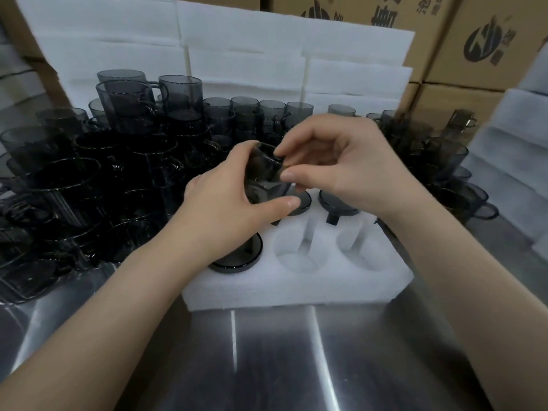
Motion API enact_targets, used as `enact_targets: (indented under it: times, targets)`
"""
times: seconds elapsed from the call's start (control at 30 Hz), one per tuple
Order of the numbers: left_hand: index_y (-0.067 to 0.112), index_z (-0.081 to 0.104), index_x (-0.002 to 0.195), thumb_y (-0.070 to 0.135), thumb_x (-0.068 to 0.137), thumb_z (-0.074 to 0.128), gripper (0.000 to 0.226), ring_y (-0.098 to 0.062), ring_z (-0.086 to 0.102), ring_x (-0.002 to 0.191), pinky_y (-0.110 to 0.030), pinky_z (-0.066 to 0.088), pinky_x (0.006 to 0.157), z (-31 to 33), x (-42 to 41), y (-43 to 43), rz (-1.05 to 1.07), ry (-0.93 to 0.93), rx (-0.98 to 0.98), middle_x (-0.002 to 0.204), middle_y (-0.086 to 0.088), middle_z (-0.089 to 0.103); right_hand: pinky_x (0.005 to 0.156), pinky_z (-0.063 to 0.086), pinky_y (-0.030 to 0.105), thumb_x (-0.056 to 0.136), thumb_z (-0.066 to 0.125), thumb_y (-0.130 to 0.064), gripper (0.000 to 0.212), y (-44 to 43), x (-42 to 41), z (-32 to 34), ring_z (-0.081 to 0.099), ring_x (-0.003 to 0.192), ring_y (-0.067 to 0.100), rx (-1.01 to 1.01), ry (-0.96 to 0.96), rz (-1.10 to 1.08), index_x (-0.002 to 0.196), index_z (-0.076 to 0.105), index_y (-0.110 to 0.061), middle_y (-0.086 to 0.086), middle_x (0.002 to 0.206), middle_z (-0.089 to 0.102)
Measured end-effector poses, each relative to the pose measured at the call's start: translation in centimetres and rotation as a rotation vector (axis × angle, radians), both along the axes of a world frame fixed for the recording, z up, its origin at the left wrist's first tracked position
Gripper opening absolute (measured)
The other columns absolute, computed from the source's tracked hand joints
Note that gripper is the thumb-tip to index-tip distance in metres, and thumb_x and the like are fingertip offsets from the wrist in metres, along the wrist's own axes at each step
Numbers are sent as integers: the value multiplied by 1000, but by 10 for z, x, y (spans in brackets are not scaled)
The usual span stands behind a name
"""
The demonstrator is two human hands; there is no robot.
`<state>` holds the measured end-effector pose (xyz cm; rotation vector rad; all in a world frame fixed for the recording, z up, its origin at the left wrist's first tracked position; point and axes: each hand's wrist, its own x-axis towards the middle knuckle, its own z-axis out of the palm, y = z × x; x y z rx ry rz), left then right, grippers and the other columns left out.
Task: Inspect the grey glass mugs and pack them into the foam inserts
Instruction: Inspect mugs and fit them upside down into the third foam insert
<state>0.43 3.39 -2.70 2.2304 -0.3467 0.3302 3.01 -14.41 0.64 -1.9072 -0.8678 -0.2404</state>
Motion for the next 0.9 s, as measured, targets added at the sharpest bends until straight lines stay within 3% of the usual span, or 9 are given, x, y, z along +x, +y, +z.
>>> enact_targets:
  times: [0.1,0.2,0.3,0.37,0.53,0.6,0.73,0.9]
  targets:
    - [33,60,108,61,55,75,62,0,64,94,-28,53,86,5,7,2,12,-12,-171,96,16,68,69,59,34,79,73,5,26,6,-1,-5,68,67,15,13,-48,-24,99,69,-11,4,84,66]
    - [32,61,100,54,52,79,55,-1,66,86,-29,55,82,7,17,0,19,-26,-241,90,14,69,66,51,26,82,75,-11,31,7,5,-9,62,61,22,29,-100,-171,110,67,-20,0,96,55]
    - [28,62,101,40,54,82,52,-8,67,89,-35,55,87,9,27,-4,-15,-20,-280,92,9,70,70,41,13,84,72,-33,43,4,14,-15,53,67,7,-73,-64,-299,125,63,-23,-7,99,47]
    - [28,63,104,37,54,81,54,-9,66,91,-36,54,89,8,33,-6,-51,-12,-238,94,7,70,73,40,11,87,69,-38,48,4,17,-20,49,73,1,-154,-40,-324,131,60,-21,-8,99,44]
    - [27,68,105,34,52,83,56,-12,67,90,-36,54,89,3,39,-5,-71,-13,-249,94,6,71,78,37,14,92,65,-27,45,9,21,-25,47,87,6,-127,45,-289,135,56,-17,-4,100,40]
    - [28,69,102,33,53,83,51,-6,65,81,-28,54,81,1,40,-3,-87,-19,-261,86,14,69,83,38,13,93,63,-24,46,9,20,-25,45,96,6,-127,53,-252,138,53,-21,-2,103,40]
    - [38,63,76,34,55,84,30,1,51,63,-14,42,62,1,38,-2,-100,-32,-244,67,19,57,93,33,16,93,63,-19,44,8,17,-22,42,108,8,-130,-11,-191,136,54,-25,0,108,42]
    - [33,63,98,48,46,80,57,-5,66,90,-30,54,84,-1,39,-4,-51,-27,-242,93,11,70,93,38,27,88,68,-11,39,11,15,-25,48,112,25,-62,-200,-155,125,58,-19,1,107,51]
